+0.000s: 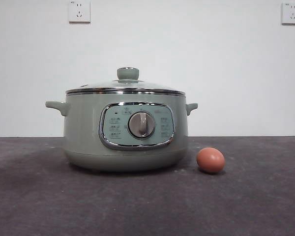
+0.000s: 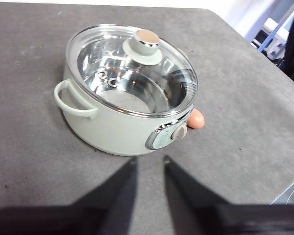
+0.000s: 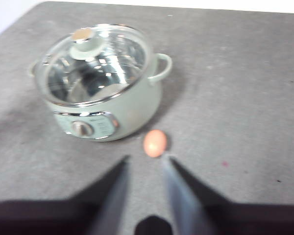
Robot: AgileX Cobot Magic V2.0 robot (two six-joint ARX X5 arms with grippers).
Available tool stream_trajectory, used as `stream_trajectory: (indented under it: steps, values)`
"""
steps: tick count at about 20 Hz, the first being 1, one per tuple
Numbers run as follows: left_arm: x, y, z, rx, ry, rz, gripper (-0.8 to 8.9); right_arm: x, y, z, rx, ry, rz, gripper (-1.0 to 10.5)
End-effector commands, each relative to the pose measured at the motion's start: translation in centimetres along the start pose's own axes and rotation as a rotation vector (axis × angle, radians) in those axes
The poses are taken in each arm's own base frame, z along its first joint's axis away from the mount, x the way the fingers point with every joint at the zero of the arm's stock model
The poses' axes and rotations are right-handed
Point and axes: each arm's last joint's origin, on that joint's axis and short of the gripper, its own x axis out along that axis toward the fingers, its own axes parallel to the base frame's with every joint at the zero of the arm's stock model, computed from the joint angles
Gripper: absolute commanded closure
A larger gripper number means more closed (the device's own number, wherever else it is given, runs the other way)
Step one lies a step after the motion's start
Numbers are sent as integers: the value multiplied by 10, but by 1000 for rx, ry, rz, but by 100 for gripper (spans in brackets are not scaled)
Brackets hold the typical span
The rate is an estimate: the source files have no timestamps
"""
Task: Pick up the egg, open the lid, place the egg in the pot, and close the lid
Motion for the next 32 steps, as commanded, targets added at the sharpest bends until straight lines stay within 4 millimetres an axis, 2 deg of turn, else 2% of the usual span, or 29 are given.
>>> stream_trajectory:
  steps: [1, 8, 11, 14, 18, 24, 28, 32]
  values:
    - [-3, -2, 4, 33, -22, -11, 174, -1, 1, 1, -12, -6, 10, 406]
    - [-7, -6, 18, 48, -47, -11, 176, -1, 1, 0, -6, 0, 12, 376]
    - [4, -1, 25, 59, -43, -34, 177, 2, 0, 1, 1, 9, 21, 377]
    - [24, 3, 38, 71, -48, -82, 177, 11, -4, 4, 15, 36, 46, 378]
    - [63, 5, 64, 100, 8, -133, 178, 26, -10, 7, 38, 83, 60, 378]
    - [147, -2, 111, 221, 96, -112, 178, 43, -17, 9, 68, 143, 84, 379]
    - [203, 1, 128, 233, 157, -98, 180, 44, -17, 8, 72, 148, 102, 379]
    - [246, 7, 129, 239, 208, -80, 181, 44, -17, 8, 73, 149, 102, 379]
